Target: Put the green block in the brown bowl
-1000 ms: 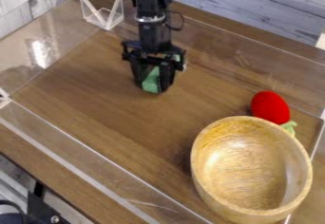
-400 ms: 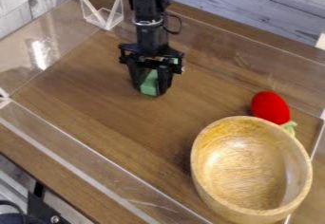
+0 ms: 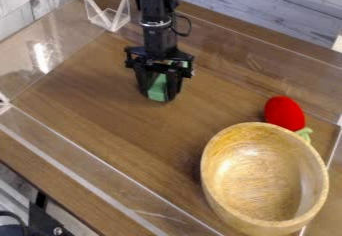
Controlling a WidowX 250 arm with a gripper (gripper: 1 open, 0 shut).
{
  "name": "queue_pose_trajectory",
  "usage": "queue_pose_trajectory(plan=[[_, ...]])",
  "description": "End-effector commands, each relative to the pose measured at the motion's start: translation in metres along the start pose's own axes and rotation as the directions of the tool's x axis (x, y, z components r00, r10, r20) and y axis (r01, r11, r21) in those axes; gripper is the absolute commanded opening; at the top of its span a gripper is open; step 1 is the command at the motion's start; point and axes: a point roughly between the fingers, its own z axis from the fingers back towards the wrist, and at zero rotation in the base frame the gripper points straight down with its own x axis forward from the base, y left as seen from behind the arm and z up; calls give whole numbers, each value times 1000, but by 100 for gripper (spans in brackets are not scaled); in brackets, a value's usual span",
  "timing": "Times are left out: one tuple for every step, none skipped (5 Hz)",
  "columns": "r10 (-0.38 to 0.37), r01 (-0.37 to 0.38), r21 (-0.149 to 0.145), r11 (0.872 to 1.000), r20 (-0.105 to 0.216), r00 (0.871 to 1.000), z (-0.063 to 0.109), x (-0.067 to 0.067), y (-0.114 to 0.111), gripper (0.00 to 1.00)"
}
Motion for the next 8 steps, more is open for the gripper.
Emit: queue_pose_trajectory(plan=[[15,-14,-11,1000,79,997,32,6,-10,0],[-39,40,-13,999,91,995,61,1,-15,0],[-123,128,-36,991,123,985,107,11,-19,0],[-137,145,-50,988,134,981,118,26,0,0],[-161,169,-50,984,134,978,115,43,24,0],[-144,154,-66,986,141,979,107,45,19,0],[-132,146,-84,986,148,980,100,43,11,0],[-178,194,-98,976,151,972,118,47,16,0]])
